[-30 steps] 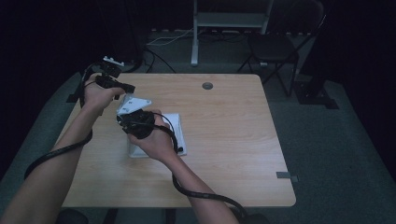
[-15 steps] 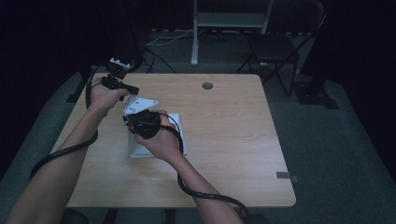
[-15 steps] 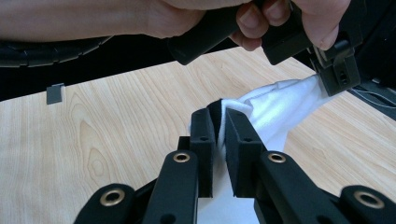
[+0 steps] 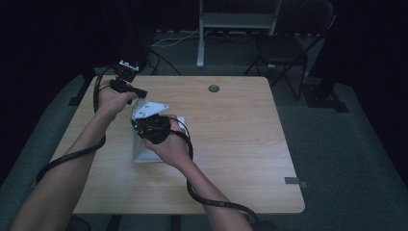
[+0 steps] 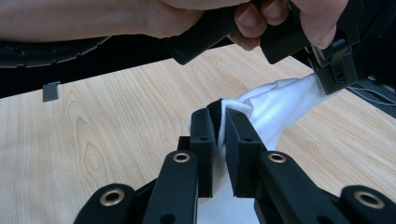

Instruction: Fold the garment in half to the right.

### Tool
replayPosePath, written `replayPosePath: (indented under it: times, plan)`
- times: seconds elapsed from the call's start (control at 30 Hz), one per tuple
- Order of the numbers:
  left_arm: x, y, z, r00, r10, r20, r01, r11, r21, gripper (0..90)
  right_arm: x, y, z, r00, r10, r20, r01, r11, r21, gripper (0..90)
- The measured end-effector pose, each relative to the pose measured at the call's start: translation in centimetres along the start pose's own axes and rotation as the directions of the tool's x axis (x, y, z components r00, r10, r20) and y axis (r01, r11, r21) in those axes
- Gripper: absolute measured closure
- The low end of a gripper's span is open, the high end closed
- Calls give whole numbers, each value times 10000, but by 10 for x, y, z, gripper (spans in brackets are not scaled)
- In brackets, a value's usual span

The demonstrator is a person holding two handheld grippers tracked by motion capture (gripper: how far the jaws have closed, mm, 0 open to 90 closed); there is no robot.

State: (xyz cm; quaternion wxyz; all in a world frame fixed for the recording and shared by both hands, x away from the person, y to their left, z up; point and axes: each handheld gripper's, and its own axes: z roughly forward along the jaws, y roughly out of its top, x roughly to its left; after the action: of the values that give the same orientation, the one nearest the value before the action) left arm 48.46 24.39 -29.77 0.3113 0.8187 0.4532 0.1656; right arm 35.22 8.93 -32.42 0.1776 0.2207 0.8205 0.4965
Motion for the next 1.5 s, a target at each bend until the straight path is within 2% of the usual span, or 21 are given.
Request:
replayPosePath:
  times: [0.2,0.7,1.5]
  plan:
    - [-5,2,3,10000,-52,40,53,9999,-88,866,-3,-4,-4,10000,6,70,-6,10000,57,824]
    - [-18,4,14,9997,107,218,-105,9999,-61,865,-8,-13,-10,9999,28,136,-30,9999,157,824]
    - [-27,5,24,9992,212,352,-212,9998,2,865,-14,-27,-16,9993,249,275,-254,9994,214,824]
